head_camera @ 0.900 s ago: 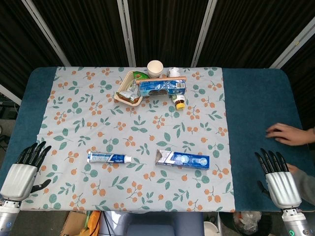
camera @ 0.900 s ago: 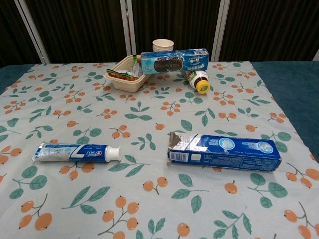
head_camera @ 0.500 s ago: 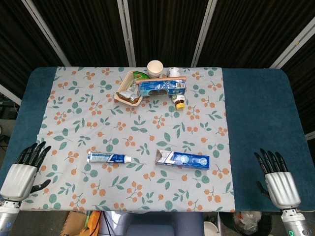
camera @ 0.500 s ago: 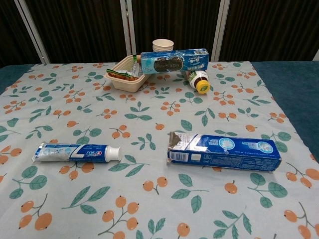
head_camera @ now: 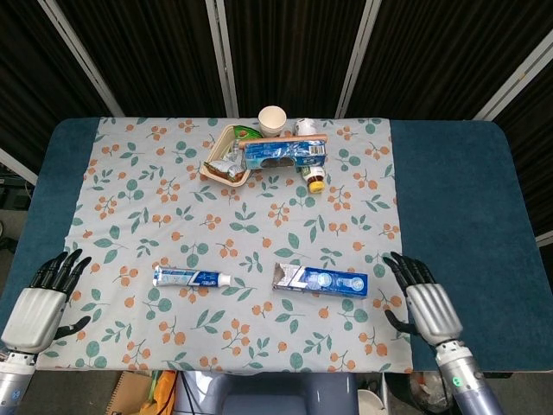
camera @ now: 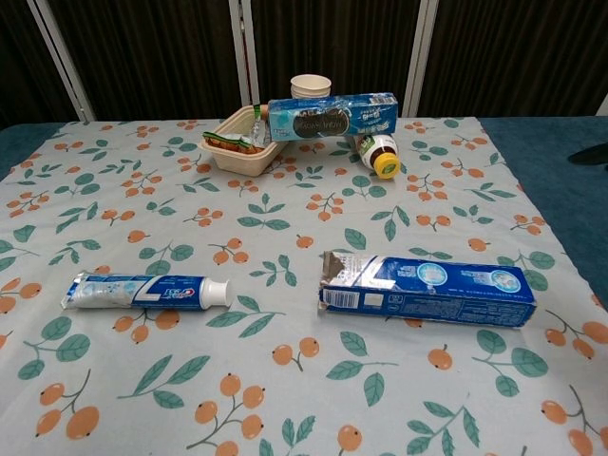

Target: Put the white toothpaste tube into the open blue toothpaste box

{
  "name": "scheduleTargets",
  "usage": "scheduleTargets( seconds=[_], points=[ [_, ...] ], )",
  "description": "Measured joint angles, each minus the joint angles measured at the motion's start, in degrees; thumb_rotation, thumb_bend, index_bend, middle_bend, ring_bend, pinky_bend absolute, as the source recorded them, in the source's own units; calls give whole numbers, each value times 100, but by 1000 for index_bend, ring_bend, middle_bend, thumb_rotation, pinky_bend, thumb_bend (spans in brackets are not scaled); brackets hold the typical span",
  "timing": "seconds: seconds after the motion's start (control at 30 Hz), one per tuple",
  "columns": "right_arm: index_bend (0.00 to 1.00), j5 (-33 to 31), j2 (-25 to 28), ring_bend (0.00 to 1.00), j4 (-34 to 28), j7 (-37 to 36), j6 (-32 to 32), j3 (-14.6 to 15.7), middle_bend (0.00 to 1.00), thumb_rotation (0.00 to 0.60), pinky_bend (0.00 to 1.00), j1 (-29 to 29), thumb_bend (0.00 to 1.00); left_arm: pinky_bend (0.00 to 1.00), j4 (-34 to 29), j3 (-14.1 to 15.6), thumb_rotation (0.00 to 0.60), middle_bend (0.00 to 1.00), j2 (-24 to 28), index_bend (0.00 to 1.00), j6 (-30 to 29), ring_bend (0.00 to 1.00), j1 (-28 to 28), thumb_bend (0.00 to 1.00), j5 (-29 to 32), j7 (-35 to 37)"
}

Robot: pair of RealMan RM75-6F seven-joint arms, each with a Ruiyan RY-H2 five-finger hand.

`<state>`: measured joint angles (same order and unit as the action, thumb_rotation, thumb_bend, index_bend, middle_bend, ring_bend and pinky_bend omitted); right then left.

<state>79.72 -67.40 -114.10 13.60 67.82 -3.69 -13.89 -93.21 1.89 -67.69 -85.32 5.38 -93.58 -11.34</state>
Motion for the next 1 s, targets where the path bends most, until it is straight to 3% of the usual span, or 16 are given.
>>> scheduleTargets(
  seconds=[0.23, 0.43, 1.0],
  points=[
    [0, -1435, -1048, 0, -234, 1258, -489, -341, 22, 600, 80, -804, 324, 106, -43, 6, 600, 0, 50, 0, 64, 4, 14, 1, 47, 72],
    [0, -2182, -1995, 0, 2, 1959, -489, -474, 22, 600, 80, -1328, 323, 106, -52, 15, 600, 0, 82, 0, 105, 4, 31, 1, 59, 143],
    [0, -2494, -2878, 1, 1106, 2211, -336, -513, 45, 600, 79, -1758, 323, 106, -143, 23, 600, 0, 129, 0, 240, 5, 75, 1, 149, 205]
  ],
)
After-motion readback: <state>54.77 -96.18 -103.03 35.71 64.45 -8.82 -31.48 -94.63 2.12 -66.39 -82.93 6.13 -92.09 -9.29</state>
